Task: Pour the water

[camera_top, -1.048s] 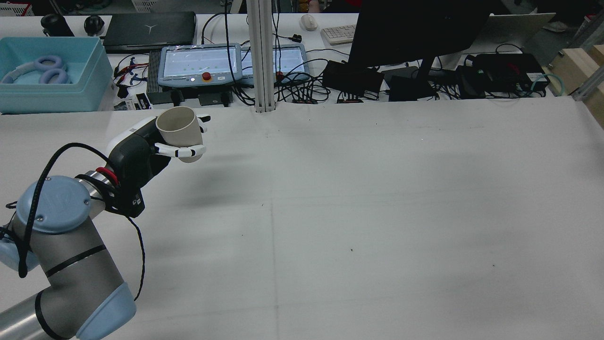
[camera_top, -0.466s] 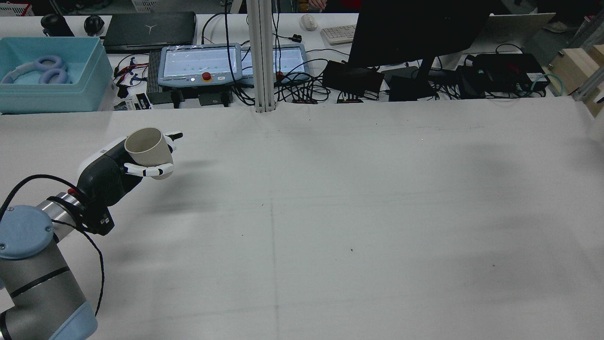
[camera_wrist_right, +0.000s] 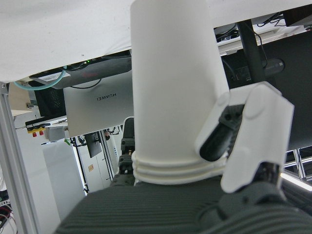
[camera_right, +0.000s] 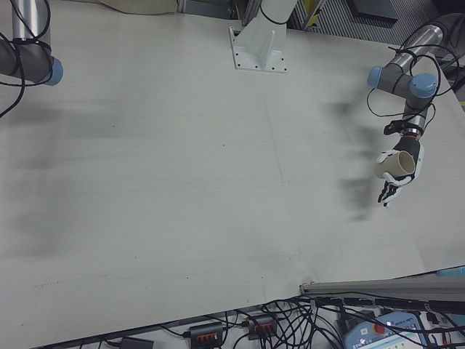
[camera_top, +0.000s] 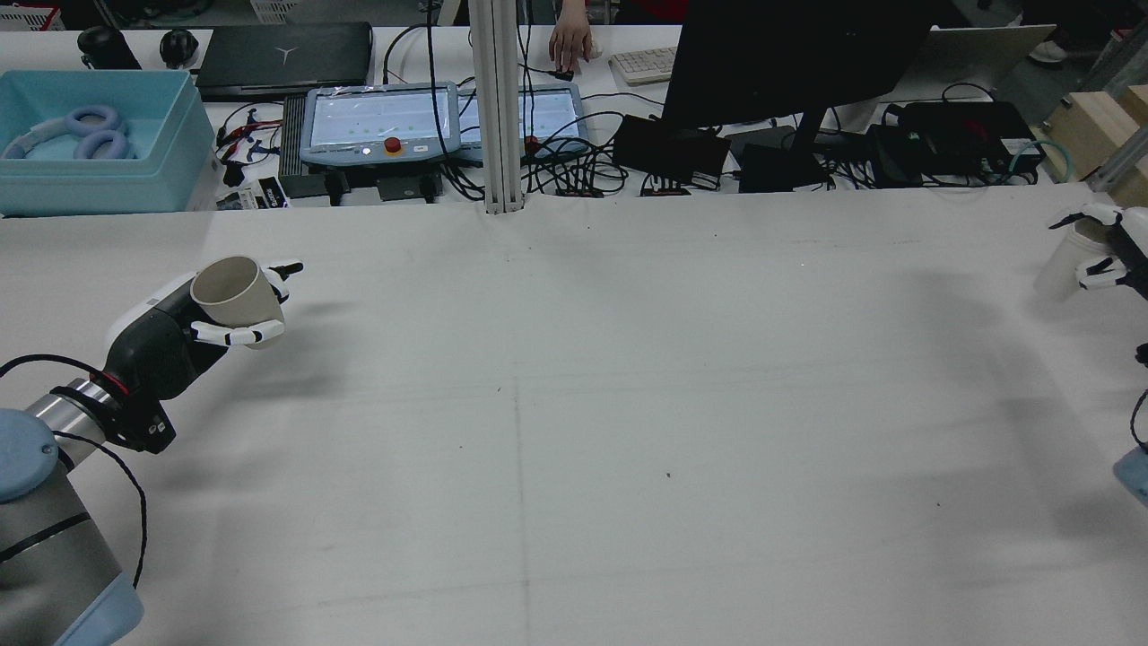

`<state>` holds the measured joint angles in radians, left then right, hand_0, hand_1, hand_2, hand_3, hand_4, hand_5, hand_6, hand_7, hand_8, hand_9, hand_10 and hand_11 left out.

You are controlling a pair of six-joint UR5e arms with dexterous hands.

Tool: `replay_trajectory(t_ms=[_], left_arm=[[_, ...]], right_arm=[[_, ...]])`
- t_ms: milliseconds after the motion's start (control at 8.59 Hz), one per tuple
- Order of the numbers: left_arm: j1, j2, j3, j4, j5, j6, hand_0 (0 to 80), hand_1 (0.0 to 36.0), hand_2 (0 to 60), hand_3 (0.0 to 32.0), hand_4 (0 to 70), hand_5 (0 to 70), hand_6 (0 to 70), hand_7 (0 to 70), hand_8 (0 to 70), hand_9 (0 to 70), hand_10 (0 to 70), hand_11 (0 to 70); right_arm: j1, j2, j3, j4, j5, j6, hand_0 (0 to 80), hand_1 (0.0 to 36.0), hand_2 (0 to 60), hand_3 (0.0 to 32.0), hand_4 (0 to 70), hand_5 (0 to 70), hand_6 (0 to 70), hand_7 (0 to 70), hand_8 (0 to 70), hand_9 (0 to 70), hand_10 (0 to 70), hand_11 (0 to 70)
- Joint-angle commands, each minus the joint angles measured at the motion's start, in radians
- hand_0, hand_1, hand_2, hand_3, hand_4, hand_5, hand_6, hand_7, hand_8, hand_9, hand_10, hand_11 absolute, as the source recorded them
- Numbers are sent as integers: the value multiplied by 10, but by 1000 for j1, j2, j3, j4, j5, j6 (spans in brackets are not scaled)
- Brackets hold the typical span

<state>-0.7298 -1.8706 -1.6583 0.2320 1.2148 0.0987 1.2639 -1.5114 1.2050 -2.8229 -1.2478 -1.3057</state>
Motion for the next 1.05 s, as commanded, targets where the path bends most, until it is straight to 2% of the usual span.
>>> replay_trajectory(t_ms=[0, 116, 233, 349, 466, 582, 815, 931], left_arm=[[-55, 85, 144, -205, 3, 9, 559, 360, 600, 0, 700, 700, 152, 198, 79, 66, 57, 96], [-59, 108, 169, -239, 2, 15, 556, 360, 600, 0, 700, 700, 149, 197, 78, 66, 58, 97], [-60, 117, 187, -266, 0, 16, 555, 360, 600, 0, 700, 700, 151, 198, 79, 67, 59, 98], [-59, 123, 192, -276, -1, 18, 555, 360, 600, 0, 700, 700, 147, 194, 78, 65, 58, 97], [-59, 142, 192, -286, -1, 18, 553, 358, 600, 0, 700, 700, 143, 190, 76, 65, 58, 96], [-60, 142, 192, -286, -1, 16, 551, 355, 600, 0, 700, 700, 142, 190, 77, 65, 58, 97], [-98, 142, 190, -287, 5, 13, 560, 359, 600, 0, 700, 700, 147, 193, 77, 64, 54, 91], [-126, 145, 199, -292, 8, 12, 567, 360, 600, 0, 700, 700, 152, 196, 77, 63, 52, 89]], right_arm=[[-119, 13, -50, 34, 138, -3, 489, 251, 600, 0, 250, 325, 290, 267, 311, 398, 190, 291], [-139, 14, -56, 34, 154, -4, 485, 235, 583, 0, 221, 311, 270, 251, 311, 399, 195, 298], [-156, 14, -65, 34, 177, -4, 491, 185, 344, 0, 199, 293, 245, 233, 297, 378, 177, 270], [-159, 14, -65, 34, 177, -3, 482, 41, 0, 0, 170, 180, 147, 147, 205, 238, 79, 120], [-163, 13, -67, 34, 177, -1, 457, 0, 0, 0, 86, 59, 62, 42, 126, 117, 3, 5], [-164, 13, -79, 34, 177, 6, 413, 0, 0, 0, 52, 6, 14, 0, 83, 43, 0, 0], [-160, 1, -90, 34, 177, 89, 348, 0, 0, 0, 17, 0, 0, 0, 65, 9, 0, 0], [-158, -19, -90, 33, 173, 182, 164, 0, 0, 0, 0, 0, 0, 0, 64, 3, 0, 0]])
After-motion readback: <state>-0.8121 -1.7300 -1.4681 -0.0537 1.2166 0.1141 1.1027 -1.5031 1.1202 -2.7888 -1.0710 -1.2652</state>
